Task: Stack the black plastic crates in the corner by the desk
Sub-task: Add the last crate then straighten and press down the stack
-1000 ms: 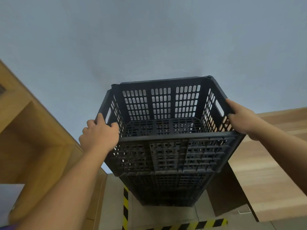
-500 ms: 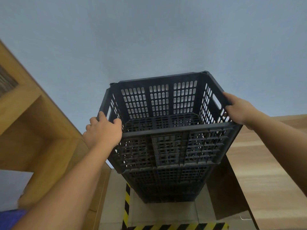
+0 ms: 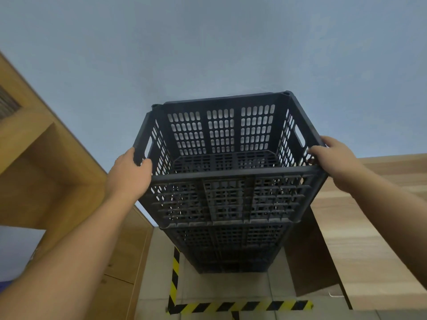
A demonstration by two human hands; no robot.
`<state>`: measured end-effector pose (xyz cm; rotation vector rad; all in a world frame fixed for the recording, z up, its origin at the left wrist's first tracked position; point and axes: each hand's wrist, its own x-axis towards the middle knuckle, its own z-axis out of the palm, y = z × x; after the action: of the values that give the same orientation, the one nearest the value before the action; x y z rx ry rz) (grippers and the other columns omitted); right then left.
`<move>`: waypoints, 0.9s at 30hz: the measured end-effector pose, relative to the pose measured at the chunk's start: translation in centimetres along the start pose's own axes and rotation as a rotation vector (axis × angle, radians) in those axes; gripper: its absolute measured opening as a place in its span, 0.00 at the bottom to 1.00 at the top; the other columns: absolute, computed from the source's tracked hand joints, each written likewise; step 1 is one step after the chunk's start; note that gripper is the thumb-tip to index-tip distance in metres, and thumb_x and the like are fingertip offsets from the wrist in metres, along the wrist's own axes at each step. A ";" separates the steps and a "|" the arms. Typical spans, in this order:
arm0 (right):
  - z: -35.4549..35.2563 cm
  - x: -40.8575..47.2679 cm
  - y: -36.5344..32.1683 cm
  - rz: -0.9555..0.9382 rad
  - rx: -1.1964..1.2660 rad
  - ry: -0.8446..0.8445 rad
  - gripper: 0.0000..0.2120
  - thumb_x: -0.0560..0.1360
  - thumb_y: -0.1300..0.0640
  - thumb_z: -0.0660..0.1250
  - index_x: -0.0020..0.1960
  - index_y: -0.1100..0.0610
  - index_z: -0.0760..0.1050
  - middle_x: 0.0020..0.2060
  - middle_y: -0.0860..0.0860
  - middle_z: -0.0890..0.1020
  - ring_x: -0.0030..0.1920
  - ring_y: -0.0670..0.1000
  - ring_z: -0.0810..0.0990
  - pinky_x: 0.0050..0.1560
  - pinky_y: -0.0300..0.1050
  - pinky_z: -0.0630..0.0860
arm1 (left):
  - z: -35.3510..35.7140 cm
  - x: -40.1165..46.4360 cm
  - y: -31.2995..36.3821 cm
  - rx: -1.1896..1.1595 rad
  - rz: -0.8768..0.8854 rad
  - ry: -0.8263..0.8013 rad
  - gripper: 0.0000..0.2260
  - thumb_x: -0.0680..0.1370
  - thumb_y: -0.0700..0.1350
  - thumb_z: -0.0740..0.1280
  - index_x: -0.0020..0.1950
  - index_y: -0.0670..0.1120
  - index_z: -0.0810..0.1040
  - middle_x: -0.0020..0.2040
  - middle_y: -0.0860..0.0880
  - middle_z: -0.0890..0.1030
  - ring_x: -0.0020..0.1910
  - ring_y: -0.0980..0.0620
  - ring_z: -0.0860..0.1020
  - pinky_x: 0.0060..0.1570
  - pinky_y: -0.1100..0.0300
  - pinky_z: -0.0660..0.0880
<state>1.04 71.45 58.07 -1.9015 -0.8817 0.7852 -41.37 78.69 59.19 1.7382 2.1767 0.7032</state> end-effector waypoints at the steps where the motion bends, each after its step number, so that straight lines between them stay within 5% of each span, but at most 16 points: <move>1: 0.1 -0.6 0.5 0.006 0.098 -0.014 0.12 0.79 0.59 0.63 0.61 0.51 0.77 0.47 0.54 0.81 0.47 0.57 0.79 0.50 0.56 0.78 | 0.0 -0.3 -0.3 -0.086 -0.012 0.021 0.24 0.82 0.53 0.58 0.79 0.53 0.72 0.68 0.46 0.82 0.53 0.44 0.81 0.56 0.42 0.83; 4: 0.6 -1.7 1.7 0.026 0.305 0.008 0.10 0.81 0.61 0.61 0.58 0.54 0.78 0.47 0.58 0.76 0.47 0.58 0.75 0.51 0.55 0.74 | 0.4 -0.6 -0.7 -0.196 -0.054 0.078 0.23 0.85 0.46 0.59 0.81 0.52 0.72 0.68 0.47 0.81 0.48 0.47 0.80 0.53 0.47 0.83; 9: 1.0 -0.6 0.7 0.024 0.224 0.062 0.10 0.79 0.61 0.59 0.54 0.57 0.79 0.44 0.58 0.76 0.45 0.58 0.74 0.47 0.54 0.74 | 0.5 0.5 -0.2 -0.260 -0.076 0.060 0.25 0.83 0.46 0.60 0.82 0.55 0.70 0.68 0.49 0.81 0.45 0.47 0.83 0.44 0.50 0.84; 14: 0.7 -2.2 1.9 0.008 0.166 0.052 0.09 0.78 0.59 0.60 0.44 0.51 0.77 0.45 0.59 0.77 0.46 0.59 0.77 0.51 0.60 0.77 | 0.6 -1.0 -1.4 -0.259 -0.067 0.076 0.25 0.84 0.48 0.59 0.82 0.54 0.71 0.67 0.53 0.81 0.48 0.45 0.82 0.50 0.48 0.84; 19: 1.1 -1.6 1.1 0.015 0.147 0.098 0.09 0.76 0.57 0.60 0.48 0.54 0.79 0.46 0.61 0.80 0.46 0.60 0.78 0.55 0.65 0.80 | 0.7 0.0 -1.3 -0.250 -0.025 0.049 0.26 0.83 0.51 0.59 0.83 0.53 0.69 0.72 0.48 0.81 0.53 0.44 0.83 0.59 0.41 0.84; 22: 1.4 -1.4 1.0 0.012 0.170 0.126 0.12 0.76 0.57 0.60 0.54 0.58 0.79 0.43 0.58 0.78 0.45 0.58 0.76 0.47 0.57 0.77 | 0.8 0.1 -1.1 -0.268 -0.014 0.057 0.25 0.84 0.49 0.59 0.82 0.52 0.70 0.71 0.48 0.81 0.58 0.44 0.81 0.62 0.46 0.81; 24: 1.4 -1.7 1.9 0.008 0.225 0.124 0.14 0.77 0.55 0.61 0.56 0.61 0.79 0.44 0.58 0.78 0.46 0.58 0.76 0.48 0.54 0.75 | 1.1 -0.1 -1.7 -0.330 -0.029 0.102 0.23 0.85 0.48 0.59 0.80 0.51 0.72 0.70 0.49 0.80 0.60 0.46 0.79 0.59 0.54 0.76; 27: 1.5 -2.6 3.6 0.065 0.432 0.065 0.22 0.80 0.42 0.62 0.64 0.57 0.79 0.54 0.56 0.82 0.54 0.54 0.81 0.61 0.53 0.77 | 2.1 -1.2 -3.1 -0.533 -0.077 0.133 0.19 0.86 0.48 0.58 0.78 0.51 0.71 0.62 0.50 0.80 0.48 0.55 0.78 0.47 0.60 0.72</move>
<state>-0.59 68.68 54.72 -1.5678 -0.5574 0.8683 -42.62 77.50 55.70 1.3554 1.8822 1.2681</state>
